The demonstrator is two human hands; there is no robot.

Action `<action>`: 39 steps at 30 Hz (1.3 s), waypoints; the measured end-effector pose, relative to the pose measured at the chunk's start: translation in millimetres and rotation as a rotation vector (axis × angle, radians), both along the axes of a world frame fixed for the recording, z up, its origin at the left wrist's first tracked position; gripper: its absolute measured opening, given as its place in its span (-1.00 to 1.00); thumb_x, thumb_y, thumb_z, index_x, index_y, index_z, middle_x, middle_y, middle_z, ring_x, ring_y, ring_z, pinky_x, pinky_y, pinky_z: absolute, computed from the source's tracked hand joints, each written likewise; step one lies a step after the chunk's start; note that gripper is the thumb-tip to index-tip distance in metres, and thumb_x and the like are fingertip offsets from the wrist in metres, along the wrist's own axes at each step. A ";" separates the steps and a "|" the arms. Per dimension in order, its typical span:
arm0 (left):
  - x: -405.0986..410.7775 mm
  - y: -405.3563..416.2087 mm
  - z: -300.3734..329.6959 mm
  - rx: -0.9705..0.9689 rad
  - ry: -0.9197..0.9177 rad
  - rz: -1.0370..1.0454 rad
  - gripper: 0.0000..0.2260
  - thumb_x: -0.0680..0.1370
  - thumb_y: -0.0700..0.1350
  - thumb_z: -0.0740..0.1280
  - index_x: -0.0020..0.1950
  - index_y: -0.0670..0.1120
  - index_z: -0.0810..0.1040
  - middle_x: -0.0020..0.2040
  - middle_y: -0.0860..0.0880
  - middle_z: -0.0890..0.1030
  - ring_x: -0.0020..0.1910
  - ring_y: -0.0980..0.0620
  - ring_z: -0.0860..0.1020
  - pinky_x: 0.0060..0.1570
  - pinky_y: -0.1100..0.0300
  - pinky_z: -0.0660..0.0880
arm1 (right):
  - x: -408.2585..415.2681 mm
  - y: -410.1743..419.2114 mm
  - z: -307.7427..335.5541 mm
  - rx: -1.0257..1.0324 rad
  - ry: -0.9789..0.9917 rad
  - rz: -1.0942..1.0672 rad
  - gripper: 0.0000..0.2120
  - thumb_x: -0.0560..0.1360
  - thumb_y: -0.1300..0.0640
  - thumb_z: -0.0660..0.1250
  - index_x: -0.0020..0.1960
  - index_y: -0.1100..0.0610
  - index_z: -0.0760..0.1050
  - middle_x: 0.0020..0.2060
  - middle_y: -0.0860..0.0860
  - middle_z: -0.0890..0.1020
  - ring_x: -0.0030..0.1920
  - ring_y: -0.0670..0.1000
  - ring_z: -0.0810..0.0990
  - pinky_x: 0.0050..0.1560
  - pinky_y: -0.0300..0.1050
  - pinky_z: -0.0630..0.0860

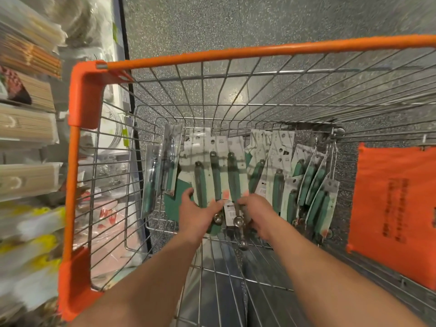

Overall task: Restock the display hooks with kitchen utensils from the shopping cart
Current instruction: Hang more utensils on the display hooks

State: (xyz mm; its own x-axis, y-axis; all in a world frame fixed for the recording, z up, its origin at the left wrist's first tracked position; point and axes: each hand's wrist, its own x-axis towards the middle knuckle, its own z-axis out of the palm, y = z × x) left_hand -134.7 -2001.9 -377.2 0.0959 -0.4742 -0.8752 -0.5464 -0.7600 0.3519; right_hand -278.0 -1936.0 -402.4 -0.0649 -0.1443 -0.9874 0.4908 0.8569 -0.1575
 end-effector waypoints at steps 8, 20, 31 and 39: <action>-12.1 -3.2 -17.8 -0.058 -0.056 0.017 -0.36 0.48 0.24 0.46 0.46 0.20 0.24 0.31 -0.11 0.58 0.05 -0.08 0.69 0.11 -0.16 0.65 | 1.6 -18.4 4.9 -0.098 0.150 0.143 -0.35 0.68 -0.24 0.13 0.62 0.14 0.20 0.57 0.10 0.34 0.53 0.17 0.33 0.45 0.08 0.31; -8.7 -12.5 4.0 0.023 0.067 0.013 -0.51 0.46 -0.04 0.60 0.29 -0.07 0.47 0.12 -0.09 0.69 0.01 -0.05 0.70 0.09 -0.04 0.65 | 3.0 -20.2 33.3 -0.176 0.080 0.050 -0.45 0.73 -0.12 0.10 0.67 -0.01 0.10 0.60 -0.03 0.27 0.56 0.08 0.29 0.51 0.07 0.24; -15.5 -25.0 69.1 0.123 0.285 0.058 -0.56 0.42 -0.08 0.64 0.20 -0.04 0.53 0.04 -0.16 0.74 0.03 -0.18 0.72 0.14 -0.19 0.64 | 3.6 -30.3 99.3 -0.152 0.117 -0.094 -0.48 0.62 -0.25 0.21 0.45 0.02 0.46 0.31 0.04 0.63 0.25 0.10 0.64 0.35 0.20 0.52; -15.3 -31.7 123.1 0.173 0.435 0.072 -0.50 0.47 -0.26 0.56 0.34 -0.10 0.47 0.02 -0.23 0.74 -0.07 -0.21 0.74 -0.09 -0.11 0.70 | 6.3 -34.3 161.8 -0.228 0.296 -0.065 -0.62 0.67 -0.03 0.28 0.44 0.07 0.42 0.29 0.05 0.61 0.18 0.09 0.64 0.27 0.16 0.58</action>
